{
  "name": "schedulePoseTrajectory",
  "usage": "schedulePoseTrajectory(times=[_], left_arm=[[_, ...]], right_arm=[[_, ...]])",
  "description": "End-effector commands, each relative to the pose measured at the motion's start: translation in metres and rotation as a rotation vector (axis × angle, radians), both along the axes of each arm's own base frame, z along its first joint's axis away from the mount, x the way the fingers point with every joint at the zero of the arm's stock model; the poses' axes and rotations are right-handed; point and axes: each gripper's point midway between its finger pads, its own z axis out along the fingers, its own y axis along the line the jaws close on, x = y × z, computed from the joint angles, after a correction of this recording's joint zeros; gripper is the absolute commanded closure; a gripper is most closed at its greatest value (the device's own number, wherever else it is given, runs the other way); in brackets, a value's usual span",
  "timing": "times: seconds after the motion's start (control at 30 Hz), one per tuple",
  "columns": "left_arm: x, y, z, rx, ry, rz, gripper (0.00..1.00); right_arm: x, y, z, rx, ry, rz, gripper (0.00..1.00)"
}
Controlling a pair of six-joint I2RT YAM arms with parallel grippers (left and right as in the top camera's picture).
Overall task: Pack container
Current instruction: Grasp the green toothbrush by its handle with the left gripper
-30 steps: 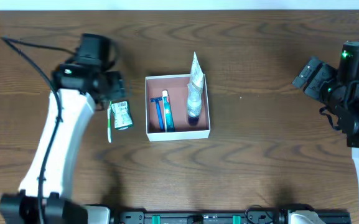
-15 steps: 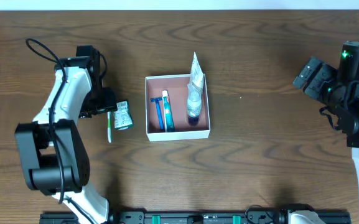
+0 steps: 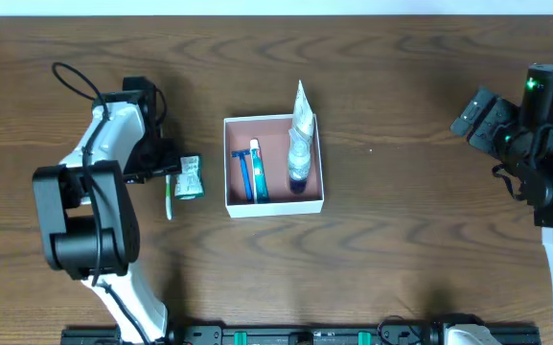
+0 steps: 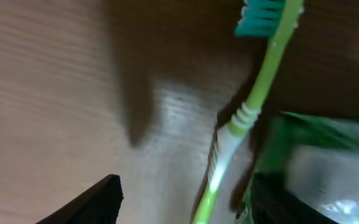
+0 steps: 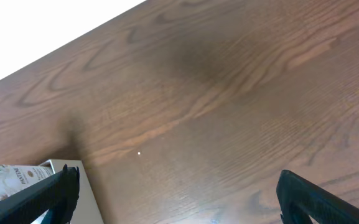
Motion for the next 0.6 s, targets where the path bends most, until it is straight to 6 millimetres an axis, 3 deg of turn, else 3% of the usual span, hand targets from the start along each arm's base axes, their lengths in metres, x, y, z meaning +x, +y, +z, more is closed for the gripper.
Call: schedulePoseTrajectory(times=[0.0, 0.57], left_arm=[[-0.0045, -0.0001, -0.0127, -0.014, 0.032, -0.009, 0.34], [0.0024, -0.0003, -0.0188, -0.017, 0.010, -0.013, 0.60]], right_arm=[[-0.0003, -0.0028, 0.0032, 0.004, -0.010, -0.017, 0.01], [-0.0002, -0.0028, 0.0032, 0.004, -0.010, -0.017, 0.01]])
